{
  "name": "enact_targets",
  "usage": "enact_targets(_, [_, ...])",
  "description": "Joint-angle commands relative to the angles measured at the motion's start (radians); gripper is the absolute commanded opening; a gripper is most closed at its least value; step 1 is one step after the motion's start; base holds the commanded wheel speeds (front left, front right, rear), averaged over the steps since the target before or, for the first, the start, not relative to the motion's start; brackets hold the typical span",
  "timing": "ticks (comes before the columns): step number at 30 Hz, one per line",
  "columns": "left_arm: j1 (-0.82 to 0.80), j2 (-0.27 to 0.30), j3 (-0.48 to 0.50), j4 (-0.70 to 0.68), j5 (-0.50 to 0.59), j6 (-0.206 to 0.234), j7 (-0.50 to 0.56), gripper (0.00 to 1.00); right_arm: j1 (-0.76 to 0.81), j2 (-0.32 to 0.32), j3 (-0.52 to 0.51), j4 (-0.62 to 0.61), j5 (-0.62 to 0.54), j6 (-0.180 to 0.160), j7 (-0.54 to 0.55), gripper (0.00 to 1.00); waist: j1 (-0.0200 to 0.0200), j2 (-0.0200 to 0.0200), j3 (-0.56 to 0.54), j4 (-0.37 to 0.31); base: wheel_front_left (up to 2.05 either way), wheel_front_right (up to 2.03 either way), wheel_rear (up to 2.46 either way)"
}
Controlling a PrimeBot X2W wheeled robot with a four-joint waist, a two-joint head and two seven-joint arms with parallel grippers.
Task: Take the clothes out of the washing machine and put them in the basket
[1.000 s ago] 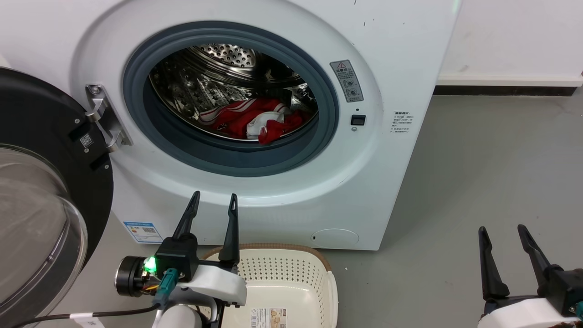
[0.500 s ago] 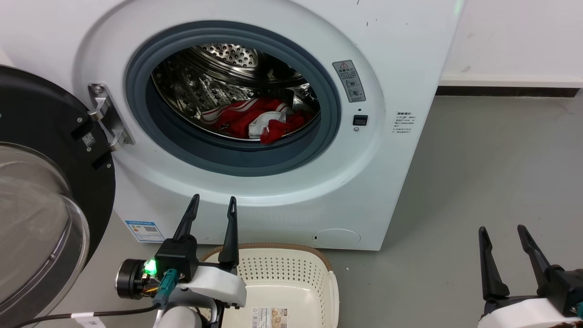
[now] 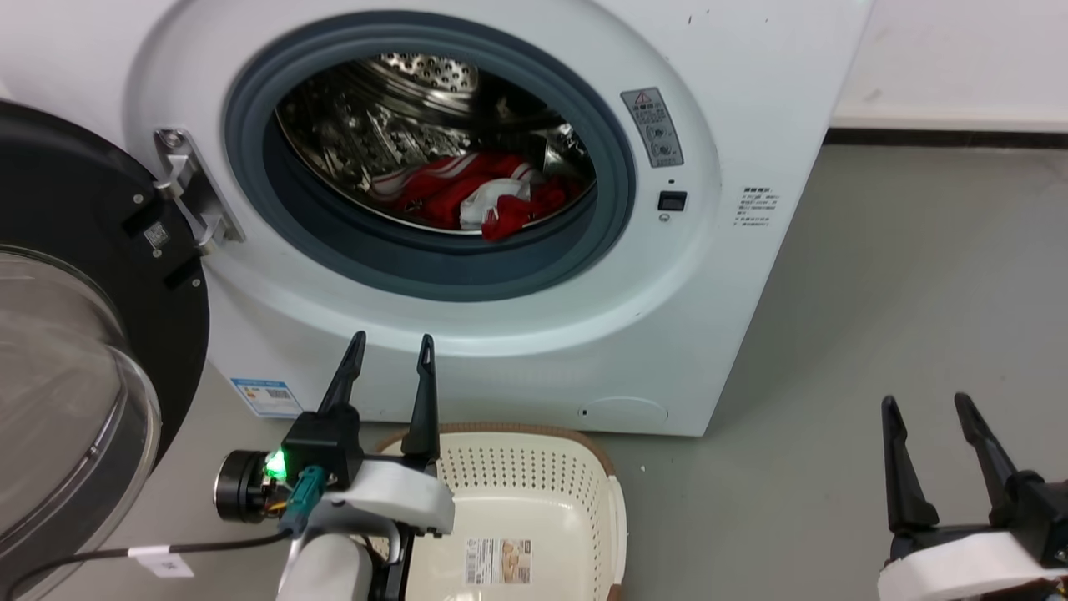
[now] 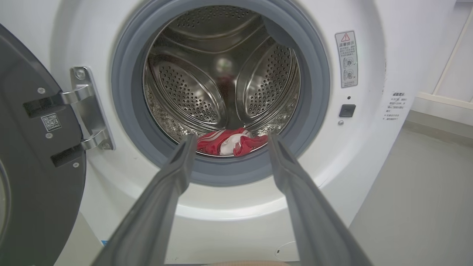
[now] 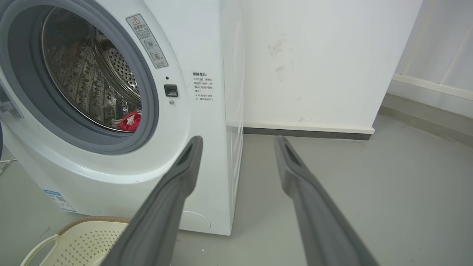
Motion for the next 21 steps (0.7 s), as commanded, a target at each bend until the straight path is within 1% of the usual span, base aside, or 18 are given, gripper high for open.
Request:
enact_targets(1, [-0.022,0.000,0.002,0.005,-0.003,0.003,-0.003,1.00,-0.020,0.001,0.003,-0.011,0.000,-0.001,0.002,1.00,0.0000,0.0000,0.026,0.000,0.00,0.00,0.00])
enact_targets(7, [-0.111,0.000,0.011,0.034,-0.004,0.016,-0.003,1.00,-0.066,0.001,0.015,-0.051,-0.003,-0.001,0.004,1.00,0.0000,0.0000,0.131,-0.013,0.00,0.00,0.00])
enact_targets(13, [-0.226,0.000,0.016,0.073,-0.009,0.030,-0.003,1.00,-0.127,0.001,0.026,-0.099,-0.005,-0.001,0.002,1.00,0.0000,0.0000,0.263,-0.031,0.00,0.00,0.00])
enact_targets(17, [-0.322,0.000,0.031,0.120,-0.012,0.027,-0.003,1.00,-0.171,0.002,0.038,-0.129,-0.008,-0.001,0.004,1.00,0.0000,0.0000,0.355,-0.040,0.00,0.00,0.00])
enact_targets(21, [-0.442,0.012,0.049,0.181,-0.002,0.013,-0.003,1.00,-0.215,0.002,0.052,-0.145,0.000,-0.001,-0.001,1.00,0.0000,0.0000,0.443,-0.053,0.00,0.00,0.00])
